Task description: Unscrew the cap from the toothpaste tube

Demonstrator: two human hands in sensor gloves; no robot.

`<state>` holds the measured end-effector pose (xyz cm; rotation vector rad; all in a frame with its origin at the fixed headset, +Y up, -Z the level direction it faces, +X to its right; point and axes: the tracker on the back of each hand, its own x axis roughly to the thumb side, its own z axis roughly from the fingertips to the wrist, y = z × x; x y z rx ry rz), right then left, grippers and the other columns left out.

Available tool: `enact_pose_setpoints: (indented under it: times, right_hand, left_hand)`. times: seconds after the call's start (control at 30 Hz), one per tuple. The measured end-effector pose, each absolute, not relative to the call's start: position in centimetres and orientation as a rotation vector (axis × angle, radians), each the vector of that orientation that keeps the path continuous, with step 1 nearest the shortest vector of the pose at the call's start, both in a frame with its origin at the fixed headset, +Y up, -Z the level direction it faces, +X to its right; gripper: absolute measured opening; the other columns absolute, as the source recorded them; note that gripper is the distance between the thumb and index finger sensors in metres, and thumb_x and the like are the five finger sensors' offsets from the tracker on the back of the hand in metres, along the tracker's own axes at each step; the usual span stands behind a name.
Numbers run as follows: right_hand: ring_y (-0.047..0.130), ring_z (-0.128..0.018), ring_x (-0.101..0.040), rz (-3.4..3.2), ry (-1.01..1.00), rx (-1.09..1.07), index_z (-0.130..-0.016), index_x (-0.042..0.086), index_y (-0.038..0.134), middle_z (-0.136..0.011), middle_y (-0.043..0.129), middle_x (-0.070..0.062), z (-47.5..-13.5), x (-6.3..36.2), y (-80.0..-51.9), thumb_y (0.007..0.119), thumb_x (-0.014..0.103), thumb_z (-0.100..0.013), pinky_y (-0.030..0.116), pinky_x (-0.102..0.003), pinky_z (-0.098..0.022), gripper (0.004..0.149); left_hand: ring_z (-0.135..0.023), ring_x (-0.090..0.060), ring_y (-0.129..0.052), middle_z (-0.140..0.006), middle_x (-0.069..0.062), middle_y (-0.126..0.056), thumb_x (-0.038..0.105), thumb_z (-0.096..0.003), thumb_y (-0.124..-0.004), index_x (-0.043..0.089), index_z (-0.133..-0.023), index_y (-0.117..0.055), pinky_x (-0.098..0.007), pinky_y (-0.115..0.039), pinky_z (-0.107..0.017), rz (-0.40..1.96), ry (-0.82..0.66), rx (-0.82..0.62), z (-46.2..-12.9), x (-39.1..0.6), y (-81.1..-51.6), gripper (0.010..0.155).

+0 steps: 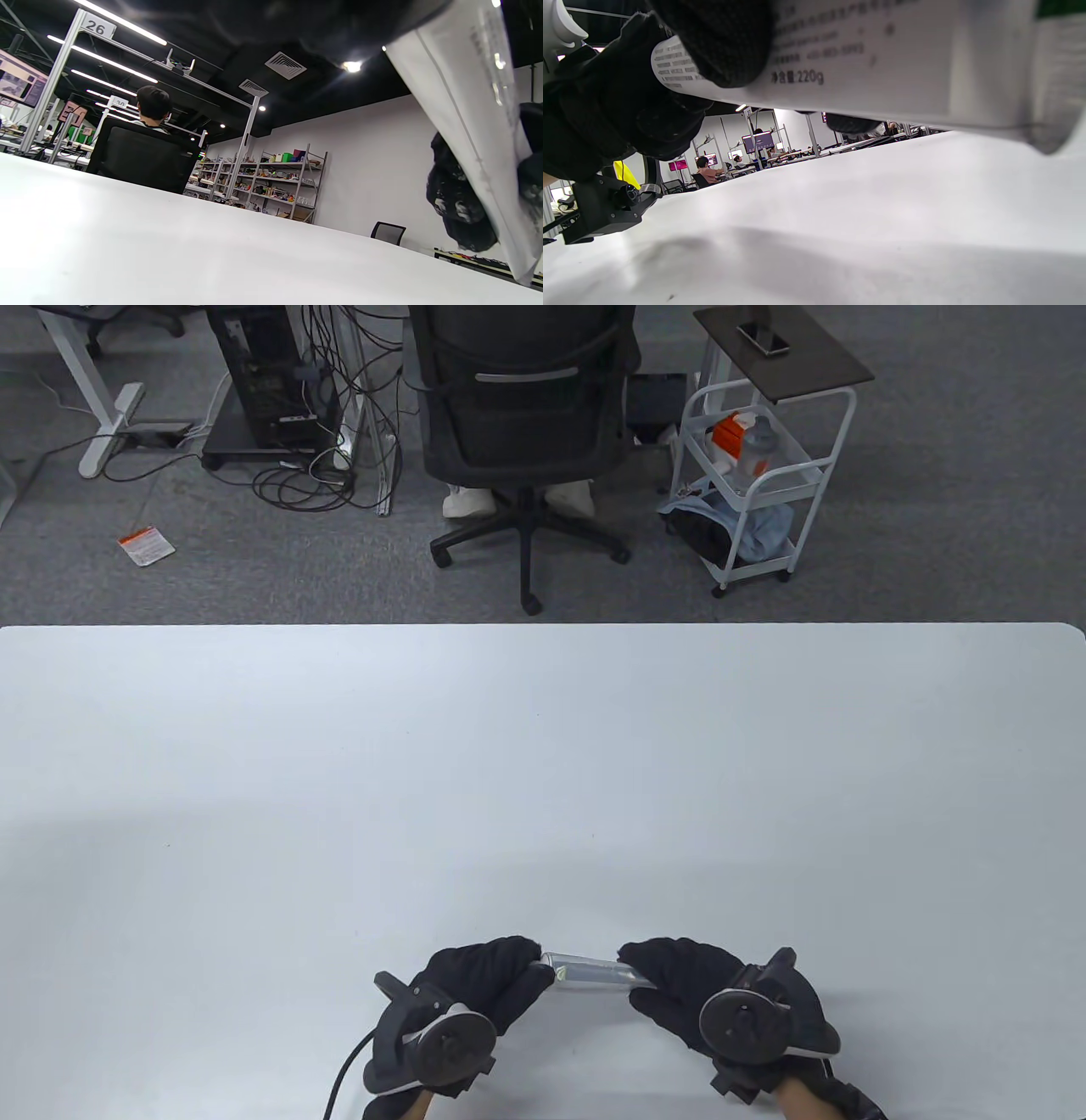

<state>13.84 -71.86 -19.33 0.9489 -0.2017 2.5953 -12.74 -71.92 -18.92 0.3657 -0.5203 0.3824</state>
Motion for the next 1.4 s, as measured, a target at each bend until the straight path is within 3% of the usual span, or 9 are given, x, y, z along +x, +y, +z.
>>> enact_pose_setpoints:
  times: [0.1,0.2,0.3,0.5,0.67,0.9,1.1,1.23,1.4]
  right_hand:
    - [0.073,-0.088,-0.051,2.596,-0.196,0.936,-0.104,0.013,0.055,-0.103,0.066,-0.029,-19.4,13.8,-71.9,0.076,0.025,-0.057,0.068,-0.061,-0.063,0.053]
    - [0.073,-0.088,-0.051,2.593,-0.194,0.913,-0.104,0.013,0.055,-0.103,0.066,-0.029,-19.7,14.2,-71.8,0.076,0.025,-0.057,0.068,-0.061,-0.063,0.052]
    - [0.073,-0.087,-0.052,2.58,-0.183,0.891,-0.104,0.013,0.055,-0.102,0.066,-0.029,-19.9,14.7,-71.8,0.076,0.025,-0.057,0.068,-0.061,-0.063,0.053]
    - [0.073,-0.087,-0.052,2.578,-0.165,0.888,-0.104,0.012,0.055,-0.102,0.066,-0.029,-20.1,14.8,-71.9,0.076,0.026,-0.057,0.068,-0.061,-0.062,0.053]
    - [0.073,-0.087,-0.052,2.579,-0.164,0.909,-0.104,0.012,0.055,-0.102,0.067,-0.029,-20.0,14.6,-71.8,0.076,0.025,-0.057,0.068,-0.061,-0.062,0.053]
    - [0.073,-0.087,-0.051,2.582,-0.161,0.934,-0.104,0.013,0.055,-0.102,0.066,-0.029,-19.7,14.2,-71.8,0.076,0.025,-0.057,0.068,-0.061,-0.062,0.052]
    - [0.073,-0.087,-0.052,2.575,-0.166,0.899,-0.104,0.012,0.055,-0.102,0.066,-0.029,-20.0,14.7,-71.8,0.076,0.026,-0.057,0.068,-0.061,-0.062,0.053]
    - [0.073,-0.087,-0.052,2.568,-0.16,0.888,-0.104,0.012,0.055,-0.102,0.067,-0.029,-20.2,15.0,-71.8,0.076,0.026,-0.057,0.068,-0.061,-0.062,0.053]
    - [0.073,-0.087,-0.052,2.58,-0.168,0.888,-0.104,0.012,0.055,-0.102,0.067,-0.029,-20.2,15.0,-71.9,0.076,0.026,-0.057,0.068,-0.061,-0.062,0.053]
  left_hand:
    - [-0.015,-0.005,-0.095,-0.034,0.013,-0.095,0.063,-0.0557,-0.038,0.028,-0.072,-0.085,-0.029,-0.088,-0.021,0.375,-0.488,0.388,-19.0,-13.0,-72.1,0.061]
    - [-0.056,-0.014,-0.103,-0.078,0.007,-0.094,0.064,-0.0555,-0.037,0.026,-0.103,-0.063,-0.038,-0.089,-0.048,0.343,-0.497,0.396,-19.0,-13.4,-72.1,0.066]
    - [-0.086,-0.018,-0.094,-0.106,0.005,-0.078,0.062,-0.0576,-0.04,0.033,-0.114,-0.041,-0.042,-0.084,-0.062,0.36,-0.549,0.343,-19.1,-13.6,-72.1,0.064]
    - [-0.079,-0.011,-0.098,-0.099,0.011,-0.082,0.053,-0.061,-0.047,0.041,-0.11,-0.046,-0.037,-0.086,-0.06,0.368,-0.575,0.311,-19.1,-13.2,-72.1,0.051]
    - [-0.062,-0.006,-0.102,-0.082,0.015,-0.091,0.053,-0.0602,-0.048,0.033,-0.103,-0.06,-0.032,-0.089,-0.052,0.373,-0.561,0.332,-18.9,-13.0,-71.9,0.048]
    - [-0.026,-0.006,-0.105,-0.041,0.014,-0.102,0.061,-0.0569,-0.045,0.028,-0.072,-0.088,-0.03,-0.092,-0.029,0.398,-0.483,0.404,-18.9,-13.3,-71.8,0.056]
    - [-0.087,-0.015,-0.095,-0.104,0.008,-0.082,0.062,-0.0574,-0.044,0.031,-0.113,-0.05,-0.04,-0.085,-0.062,0.408,-0.524,0.395,-18.9,-14.1,-71.7,0.063]
    - [-0.092,-0.015,-0.092,-0.11,0.006,-0.077,0.057,-0.0588,-0.052,0.031,-0.115,-0.045,-0.04,-0.084,-0.064,0.429,-0.56,0.317,-19.1,-14.0,-71.5,0.062]
    - [-0.078,-0.008,-0.1,-0.096,0.013,-0.087,0.05,-0.0599,-0.057,0.035,-0.108,-0.058,-0.034,-0.088,-0.059,0.407,-0.564,0.314,-19.1,-13.7,-71.5,0.05]
